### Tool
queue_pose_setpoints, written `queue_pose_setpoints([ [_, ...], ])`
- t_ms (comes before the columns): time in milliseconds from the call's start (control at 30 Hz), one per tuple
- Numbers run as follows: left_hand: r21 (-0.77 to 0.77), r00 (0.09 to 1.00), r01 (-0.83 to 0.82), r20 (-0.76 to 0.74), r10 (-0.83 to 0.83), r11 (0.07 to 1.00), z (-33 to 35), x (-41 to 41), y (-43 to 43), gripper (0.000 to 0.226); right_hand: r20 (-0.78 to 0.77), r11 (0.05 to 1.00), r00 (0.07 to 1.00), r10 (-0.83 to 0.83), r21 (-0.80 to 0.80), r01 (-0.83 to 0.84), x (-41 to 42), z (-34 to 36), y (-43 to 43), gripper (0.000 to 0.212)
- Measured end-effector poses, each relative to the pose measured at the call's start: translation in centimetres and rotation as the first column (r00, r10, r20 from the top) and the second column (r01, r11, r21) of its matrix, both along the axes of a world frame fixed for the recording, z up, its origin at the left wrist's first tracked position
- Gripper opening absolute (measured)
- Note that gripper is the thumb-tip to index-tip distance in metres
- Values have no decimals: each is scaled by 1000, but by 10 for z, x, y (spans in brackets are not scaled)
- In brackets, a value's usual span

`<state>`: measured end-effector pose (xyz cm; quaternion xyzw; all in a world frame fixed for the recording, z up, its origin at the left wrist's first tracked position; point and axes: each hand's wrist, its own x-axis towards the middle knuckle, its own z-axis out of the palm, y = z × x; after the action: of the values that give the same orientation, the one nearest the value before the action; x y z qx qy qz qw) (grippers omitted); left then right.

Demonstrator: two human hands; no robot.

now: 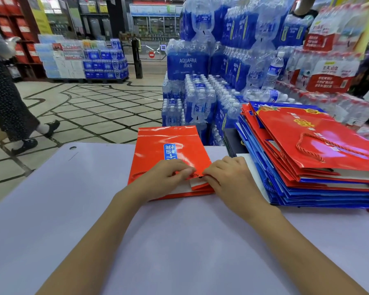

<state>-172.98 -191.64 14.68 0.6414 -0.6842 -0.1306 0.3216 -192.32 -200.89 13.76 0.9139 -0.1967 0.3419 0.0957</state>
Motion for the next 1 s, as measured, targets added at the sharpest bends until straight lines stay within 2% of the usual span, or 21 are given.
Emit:
queue_pose_setpoints([
  [100, 68, 995, -96, 15, 95, 993, -1, 5, 0, 21, -84, 1000, 996, -16, 17, 17, 0, 0, 0, 32],
  [200, 109, 992, -125, 21, 124, 986, -2, 6, 1, 11, -157, 998, 988, 6, 60, 3, -1, -2, -2, 37],
  [367, 148, 981, -195, 33, 192, 970, -4, 1, -3, 11, -193, 977, 974, 121, 194, -83, -5, 2, -5, 17],
  [433, 124, 977, -215, 31, 213, 969, -5, 1, -4, 10, -233, 962, 960, 156, 255, -95, -5, 3, -3, 12],
  [500, 83, 971, -239, 33, 237, 968, -3, 5, -1, 8, -269, 923, 950, 157, 383, -45, -8, 4, -2, 11],
  [567, -10, 969, -242, 58, 242, 970, 1, 12, 3, 5, -267, 862, 953, 144, 507, 12, -12, 7, -1, 11],
  [667, -199, 964, -253, 32, 265, 947, 9, 24, 7, 2, -271, 798, 949, 160, 602, 37, -16, 12, 2, 13],
  [733, -281, 949, -313, -65, 307, 907, 13, 29, 7, 4, -263, 787, 950, 166, 616, 33, -14, 15, 6, 13],
  [867, -313, 919, -384, -217, 328, 869, 13, 32, 0, 4, -283, 855, 959, 21, 502, 129, 2, 13, 12, 47],
  [933, -292, 914, -390, -237, 329, 873, 8, 33, -6, 4, -285, 893, 958, -37, 421, 160, 11, 7, 14, 48],
  [1000, -248, 918, -380, -224, 328, 891, -1, 34, -11, 5, -251, 895, 965, -71, 411, 172, 17, 2, 14, 46],
])
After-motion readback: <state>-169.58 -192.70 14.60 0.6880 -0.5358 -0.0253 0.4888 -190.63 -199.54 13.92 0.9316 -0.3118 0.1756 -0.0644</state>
